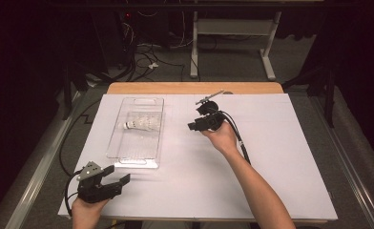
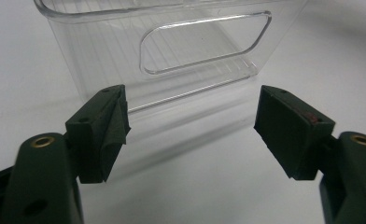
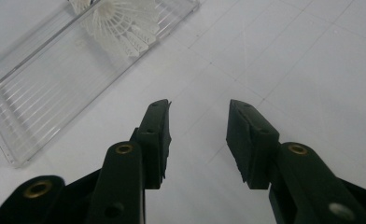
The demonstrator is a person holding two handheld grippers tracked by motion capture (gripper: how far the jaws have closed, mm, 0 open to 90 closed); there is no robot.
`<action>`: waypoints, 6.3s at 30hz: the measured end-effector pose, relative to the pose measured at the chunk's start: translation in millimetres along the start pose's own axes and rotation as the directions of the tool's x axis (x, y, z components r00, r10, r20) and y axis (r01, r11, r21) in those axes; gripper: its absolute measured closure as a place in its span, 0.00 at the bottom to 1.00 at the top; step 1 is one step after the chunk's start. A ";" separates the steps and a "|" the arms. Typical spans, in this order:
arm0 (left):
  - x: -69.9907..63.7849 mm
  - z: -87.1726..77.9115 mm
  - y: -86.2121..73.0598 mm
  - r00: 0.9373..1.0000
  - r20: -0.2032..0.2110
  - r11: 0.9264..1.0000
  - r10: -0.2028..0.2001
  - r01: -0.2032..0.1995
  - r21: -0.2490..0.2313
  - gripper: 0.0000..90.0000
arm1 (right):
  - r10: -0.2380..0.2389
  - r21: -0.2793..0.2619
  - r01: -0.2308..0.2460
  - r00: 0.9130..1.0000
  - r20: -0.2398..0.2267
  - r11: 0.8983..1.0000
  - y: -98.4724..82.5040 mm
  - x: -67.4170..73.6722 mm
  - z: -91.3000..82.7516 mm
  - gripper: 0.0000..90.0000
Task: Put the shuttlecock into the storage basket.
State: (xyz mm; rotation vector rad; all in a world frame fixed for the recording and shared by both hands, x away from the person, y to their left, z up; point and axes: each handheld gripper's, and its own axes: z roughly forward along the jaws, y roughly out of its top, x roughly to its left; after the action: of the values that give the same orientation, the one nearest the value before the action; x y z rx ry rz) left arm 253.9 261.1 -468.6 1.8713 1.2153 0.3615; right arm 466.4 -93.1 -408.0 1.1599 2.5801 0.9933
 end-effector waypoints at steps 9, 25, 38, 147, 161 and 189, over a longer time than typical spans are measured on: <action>-0.1 0.1 0.1 1.000 -0.001 1.000 0.001 -0.001 0.000 0.30 | 0.002 -0.002 -0.002 1.000 0.008 1.000 -5.8 -2.1 -6.1 0.66; 0.6 -0.7 -0.1 1.000 -0.003 1.000 -0.002 0.002 -0.002 0.30 | 0.019 -0.009 -0.019 1.000 0.011 1.000 -18.8 -9.2 -12.9 0.66; 0.6 -0.8 -0.2 1.000 -0.004 1.000 -0.003 0.003 -0.002 0.30 | 0.033 -0.021 -0.032 0.999 0.010 0.999 -28.0 -15.2 -18.1 0.66; 1.5 -1.3 -0.5 1.000 -0.012 1.000 -0.015 0.015 -0.003 0.30 | 0.135 -0.132 -0.128 0.990 0.044 0.983 -105.2 -55.0 -69.9 0.56; 1.4 -1.3 -0.5 1.000 -0.012 1.000 -0.015 0.015 -0.002 0.30 | 0.132 -0.154 -0.123 0.990 0.049 0.980 -112.7 -55.1 -76.1 0.53; 1.5 -0.9 -0.3 1.000 -0.013 1.000 -0.017 0.016 -0.001 0.30 | 0.125 -0.189 -0.108 0.989 0.082 0.976 -132.0 -53.4 -88.8 0.49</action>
State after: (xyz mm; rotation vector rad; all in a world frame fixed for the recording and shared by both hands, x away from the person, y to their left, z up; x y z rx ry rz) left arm 253.9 262.9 -468.7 1.8598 1.2386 0.3660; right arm 388.5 -240.3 -428.8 1.2867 2.3153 1.1448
